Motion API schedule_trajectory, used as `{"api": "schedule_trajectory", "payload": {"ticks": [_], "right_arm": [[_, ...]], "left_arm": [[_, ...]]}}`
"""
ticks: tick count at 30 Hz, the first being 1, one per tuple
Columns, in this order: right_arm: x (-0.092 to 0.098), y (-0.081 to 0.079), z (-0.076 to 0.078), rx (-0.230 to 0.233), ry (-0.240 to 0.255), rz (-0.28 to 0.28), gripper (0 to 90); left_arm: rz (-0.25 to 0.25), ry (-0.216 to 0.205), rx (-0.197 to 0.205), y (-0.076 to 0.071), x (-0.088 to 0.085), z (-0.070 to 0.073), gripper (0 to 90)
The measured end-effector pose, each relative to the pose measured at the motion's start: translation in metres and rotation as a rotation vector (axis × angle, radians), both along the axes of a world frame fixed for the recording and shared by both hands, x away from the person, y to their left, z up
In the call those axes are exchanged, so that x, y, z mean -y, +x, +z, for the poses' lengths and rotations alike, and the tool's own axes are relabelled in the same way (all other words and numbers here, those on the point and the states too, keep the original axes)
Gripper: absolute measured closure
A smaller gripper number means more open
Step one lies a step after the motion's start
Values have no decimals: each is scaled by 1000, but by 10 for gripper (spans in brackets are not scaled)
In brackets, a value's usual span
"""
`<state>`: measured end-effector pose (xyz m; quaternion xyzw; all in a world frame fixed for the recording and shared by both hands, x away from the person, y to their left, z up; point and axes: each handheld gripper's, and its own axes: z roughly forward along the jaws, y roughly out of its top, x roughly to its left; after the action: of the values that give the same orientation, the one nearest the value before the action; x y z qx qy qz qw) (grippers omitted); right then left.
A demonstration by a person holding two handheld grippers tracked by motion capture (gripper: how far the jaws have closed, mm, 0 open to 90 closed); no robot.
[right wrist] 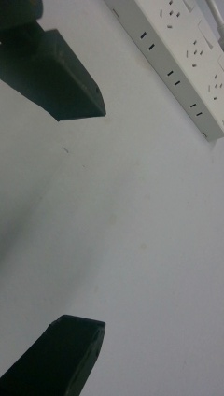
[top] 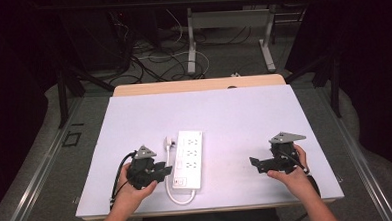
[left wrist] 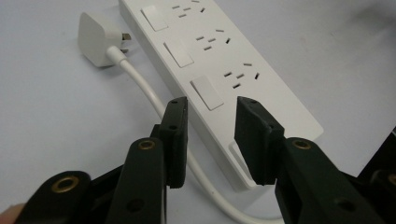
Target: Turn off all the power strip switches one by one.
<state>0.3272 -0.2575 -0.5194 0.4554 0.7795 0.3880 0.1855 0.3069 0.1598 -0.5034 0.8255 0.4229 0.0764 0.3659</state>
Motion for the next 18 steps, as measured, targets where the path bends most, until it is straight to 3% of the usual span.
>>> {"api": "schedule_trajectory", "payload": {"ticks": [9,18], "right_arm": [[-2,1,-2,-2,4,-11,0],[-3,2,-3,0,-8,-15,0]], "left_arm": [[-42,22,-23,-1,9,-3,774],[-48,22,-30,-2,12,-5,863]]}}
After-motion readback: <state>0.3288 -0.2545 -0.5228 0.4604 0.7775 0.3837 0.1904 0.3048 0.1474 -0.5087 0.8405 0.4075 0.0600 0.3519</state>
